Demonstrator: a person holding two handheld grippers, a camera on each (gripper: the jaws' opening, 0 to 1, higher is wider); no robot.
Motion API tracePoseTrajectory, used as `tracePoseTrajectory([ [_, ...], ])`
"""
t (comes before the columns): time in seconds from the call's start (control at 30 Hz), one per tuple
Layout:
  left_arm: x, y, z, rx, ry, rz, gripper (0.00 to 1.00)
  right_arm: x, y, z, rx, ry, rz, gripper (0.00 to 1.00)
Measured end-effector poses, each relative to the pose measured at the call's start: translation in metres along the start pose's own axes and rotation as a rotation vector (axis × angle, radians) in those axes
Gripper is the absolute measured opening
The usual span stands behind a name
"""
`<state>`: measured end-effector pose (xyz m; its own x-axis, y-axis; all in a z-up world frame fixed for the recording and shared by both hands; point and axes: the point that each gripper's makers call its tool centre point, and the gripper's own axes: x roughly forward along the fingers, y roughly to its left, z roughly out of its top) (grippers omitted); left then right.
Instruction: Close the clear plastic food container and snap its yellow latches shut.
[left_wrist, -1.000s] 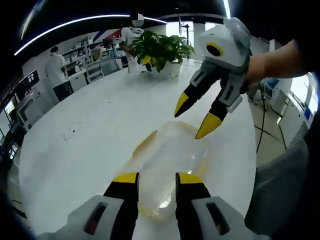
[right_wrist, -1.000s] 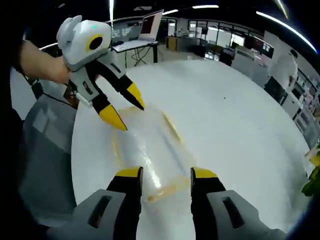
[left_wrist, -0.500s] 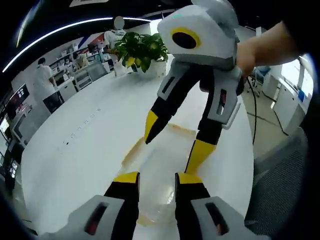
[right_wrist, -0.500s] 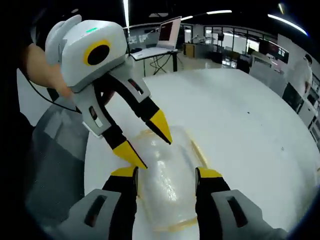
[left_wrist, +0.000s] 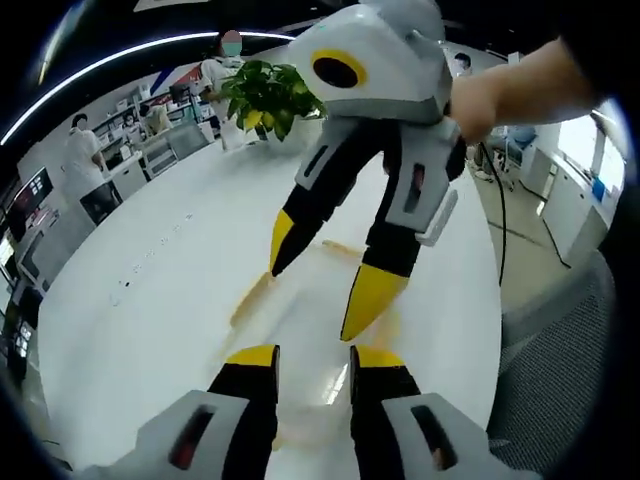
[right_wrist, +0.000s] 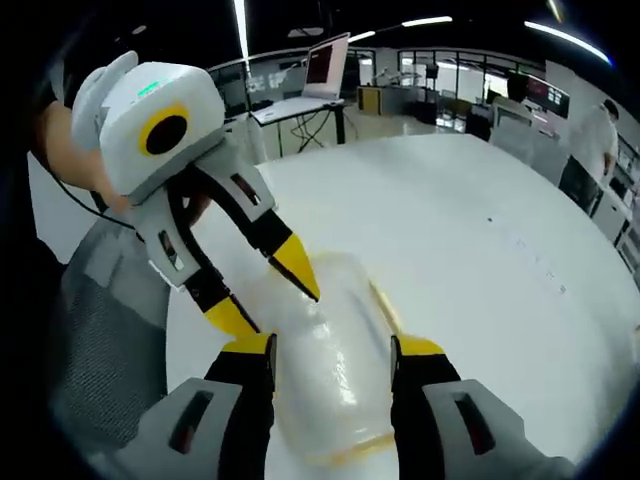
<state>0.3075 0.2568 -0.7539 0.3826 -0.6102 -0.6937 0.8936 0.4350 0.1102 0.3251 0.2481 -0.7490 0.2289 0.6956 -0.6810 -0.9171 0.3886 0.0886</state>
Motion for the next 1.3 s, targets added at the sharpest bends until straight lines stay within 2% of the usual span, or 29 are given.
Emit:
tracePoseTrajectory([
  [0.2, -0.003, -0.009, -0.001, 0.042, 0.007, -0.01, 0.22, 0.004, -0.004, 0.001, -0.021, 0.017, 0.004, 0.43],
  [0.27, -0.007, -0.012, 0.005, 0.069, -0.018, -0.007, 0.23, 0.004, -0.004, 0.002, -0.049, 0.022, 0.004, 0.43],
  [0.33, -0.007, -0.015, 0.007, 0.102, -0.016, -0.005, 0.24, 0.006, -0.005, 0.003, -0.06, 0.03, 0.008, 0.43],
  [0.47, -0.002, -0.019, -0.002, 0.187, 0.039, -0.006, 0.26, 0.011, -0.01, 0.001, -0.09, 0.065, 0.014, 0.43],
  [0.6, 0.0, -0.021, -0.001, 0.179, 0.038, 0.0, 0.31, 0.013, -0.012, 0.003, -0.123, 0.098, 0.034, 0.43],
  [0.77, 0.005, -0.025, -0.003, 0.213, 0.058, -0.009, 0.31, 0.018, -0.017, 0.001, -0.143, 0.143, 0.059, 0.43],
  [0.9, 0.008, -0.026, -0.003, 0.209, 0.062, -0.012, 0.32, 0.018, -0.017, -0.001, -0.188, 0.198, 0.094, 0.43],
  [1.1, 0.009, -0.027, -0.008, 0.225, 0.081, -0.012, 0.33, 0.019, -0.021, -0.005, -0.173, 0.265, 0.152, 0.44],
  [1.3, 0.009, -0.025, -0.011, 0.236, 0.089, -0.023, 0.35, 0.023, -0.022, -0.012, -0.199, 0.35, 0.198, 0.43],
])
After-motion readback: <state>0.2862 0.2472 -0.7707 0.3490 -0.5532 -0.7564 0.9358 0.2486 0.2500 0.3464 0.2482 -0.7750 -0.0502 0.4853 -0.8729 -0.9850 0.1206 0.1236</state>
